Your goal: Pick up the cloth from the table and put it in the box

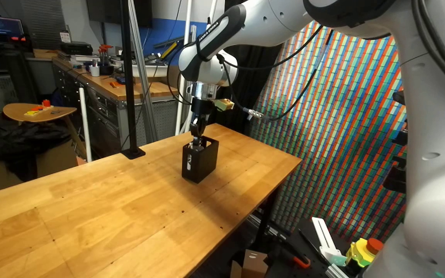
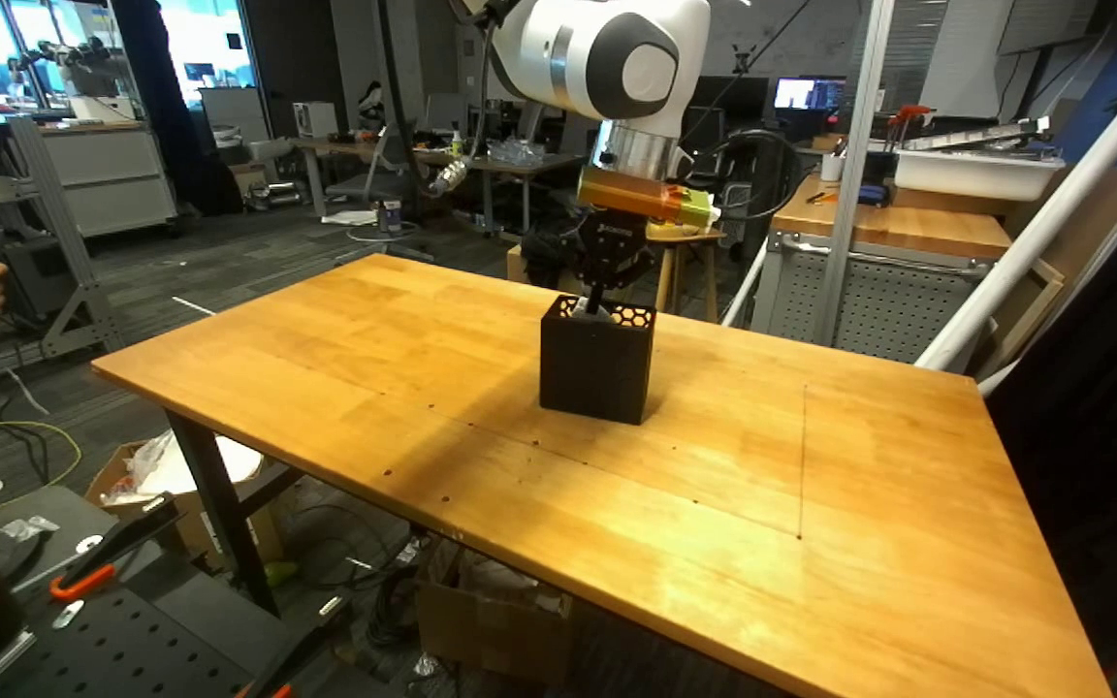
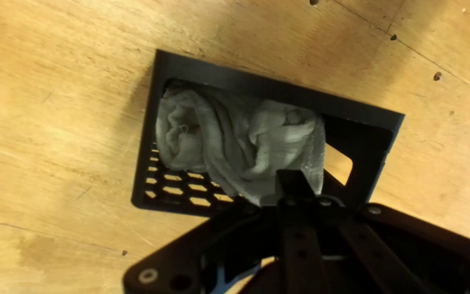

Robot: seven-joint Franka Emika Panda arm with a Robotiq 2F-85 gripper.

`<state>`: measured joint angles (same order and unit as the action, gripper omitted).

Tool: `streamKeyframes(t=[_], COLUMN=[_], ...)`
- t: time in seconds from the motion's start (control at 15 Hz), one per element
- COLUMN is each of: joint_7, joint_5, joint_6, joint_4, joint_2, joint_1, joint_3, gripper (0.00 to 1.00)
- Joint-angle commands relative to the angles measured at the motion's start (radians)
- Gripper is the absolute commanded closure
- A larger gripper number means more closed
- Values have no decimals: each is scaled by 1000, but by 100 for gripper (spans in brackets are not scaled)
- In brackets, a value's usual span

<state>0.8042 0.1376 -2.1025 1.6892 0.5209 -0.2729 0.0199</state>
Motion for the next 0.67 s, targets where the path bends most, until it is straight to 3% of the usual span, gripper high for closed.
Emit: streamKeyframes(t=[0.0,0.6], joint_7=[-26,-46], joint_5=[-19,-3], joint_6=[20,26], joint_4=[-64,-94], joint_2=[13,42], joint_1=[11,10], joint_3=[-20,-16], gripper=[100,100])
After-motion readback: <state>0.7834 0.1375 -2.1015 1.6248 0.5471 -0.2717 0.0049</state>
